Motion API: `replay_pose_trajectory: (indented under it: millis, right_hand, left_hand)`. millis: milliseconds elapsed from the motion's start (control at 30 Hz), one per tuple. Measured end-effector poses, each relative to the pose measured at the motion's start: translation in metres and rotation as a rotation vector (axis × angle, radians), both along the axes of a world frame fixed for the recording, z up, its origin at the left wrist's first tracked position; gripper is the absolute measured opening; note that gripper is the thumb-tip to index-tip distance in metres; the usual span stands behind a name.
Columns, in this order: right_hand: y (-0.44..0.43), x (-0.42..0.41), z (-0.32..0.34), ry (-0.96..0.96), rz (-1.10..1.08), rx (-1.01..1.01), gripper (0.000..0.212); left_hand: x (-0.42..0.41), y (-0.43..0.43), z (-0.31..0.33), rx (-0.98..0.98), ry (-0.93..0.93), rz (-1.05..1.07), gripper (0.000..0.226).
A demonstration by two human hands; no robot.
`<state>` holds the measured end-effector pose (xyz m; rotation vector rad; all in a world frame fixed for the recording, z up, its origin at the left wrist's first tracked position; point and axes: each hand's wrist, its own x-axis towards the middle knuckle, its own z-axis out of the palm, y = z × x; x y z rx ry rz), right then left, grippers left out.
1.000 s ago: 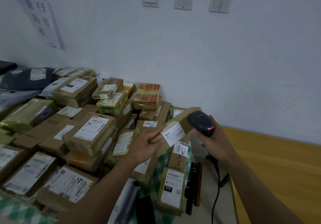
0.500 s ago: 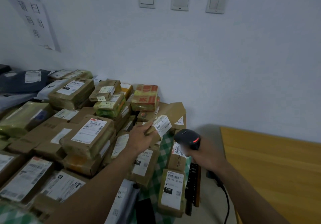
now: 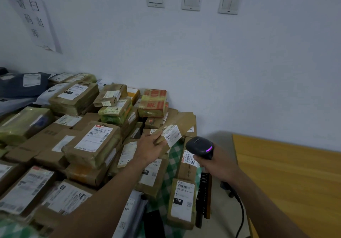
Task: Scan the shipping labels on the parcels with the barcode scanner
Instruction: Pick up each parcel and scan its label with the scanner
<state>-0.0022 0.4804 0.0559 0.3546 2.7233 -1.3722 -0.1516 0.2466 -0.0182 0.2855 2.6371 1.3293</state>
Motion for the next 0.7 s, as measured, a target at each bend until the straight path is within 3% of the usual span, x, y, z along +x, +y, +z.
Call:
replay_pose_trajectory:
  millis: [167, 333, 467, 567, 700]
  right_hand:
    - [0.007, 0.003, 0.000, 0.021, -0.019, -0.019, 0.036]
    - [0.022, 0.014, -0.006, 0.041, -0.124, -0.013, 0.031]
    - [0.031, 0.024, -0.015, -0.005, -0.142, -0.016, 0.014]
    - [0.035, 0.028, -0.022, -0.046, -0.155, -0.045, 0.019]
    - [0.039, 0.028, -0.035, -0.121, -0.152, -0.016, 0.022]
  left_hand:
    - [0.014, 0.004, 0.018, 0.095, -0.105, -0.015, 0.060]
    - [0.048, 0.033, 0.025, 0.219, -0.486, -0.089, 0.032]
    - [0.057, 0.067, -0.006, 0.098, -0.438, -0.100, 0.046]
    - [0.061, 0.086, -0.032, -0.127, -0.316, -0.070, 0.051]
    - [0.068, 0.103, -0.050, -0.190, -0.230, -0.023, 0.060]
